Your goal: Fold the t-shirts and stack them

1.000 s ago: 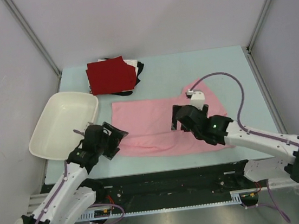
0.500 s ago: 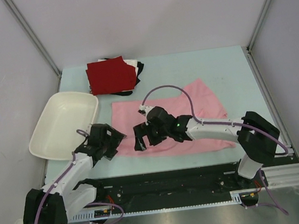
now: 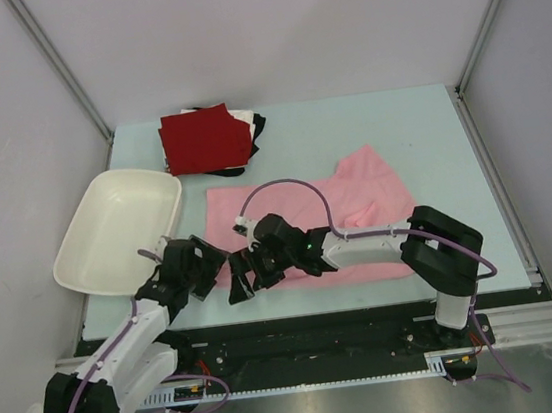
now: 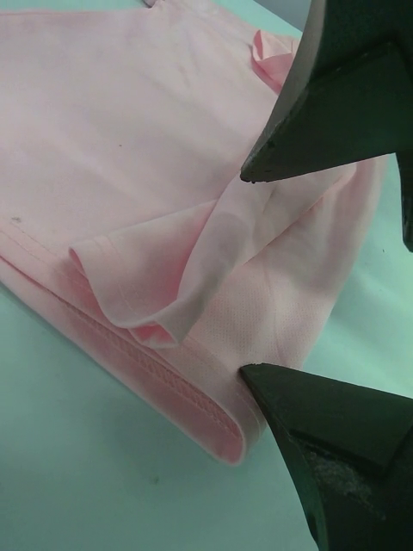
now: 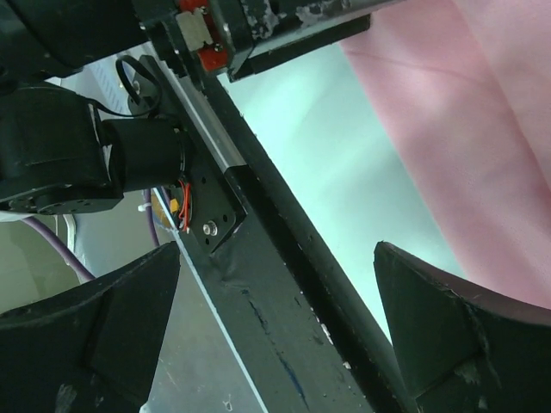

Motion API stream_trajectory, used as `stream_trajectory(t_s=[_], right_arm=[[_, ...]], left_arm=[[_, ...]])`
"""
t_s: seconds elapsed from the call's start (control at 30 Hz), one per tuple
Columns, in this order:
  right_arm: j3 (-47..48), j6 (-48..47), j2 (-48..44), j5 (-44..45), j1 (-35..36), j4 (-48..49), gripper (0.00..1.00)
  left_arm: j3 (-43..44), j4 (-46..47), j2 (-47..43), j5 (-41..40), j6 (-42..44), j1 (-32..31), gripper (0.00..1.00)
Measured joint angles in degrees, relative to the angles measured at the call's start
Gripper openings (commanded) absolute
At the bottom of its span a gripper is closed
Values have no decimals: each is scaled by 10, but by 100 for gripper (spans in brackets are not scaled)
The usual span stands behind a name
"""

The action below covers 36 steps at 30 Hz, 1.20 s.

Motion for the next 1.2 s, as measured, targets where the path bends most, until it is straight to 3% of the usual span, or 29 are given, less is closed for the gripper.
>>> stream_trajectory(t_s=[0.8,1.2], right_arm=[[4,-32,78,38,-27,87,100],[4,-100,81,132,-30,115,100]], left_arm=[[-33,12,-45,-1,-2,0,92],[-33,12,-44,-1,-2,1,92]])
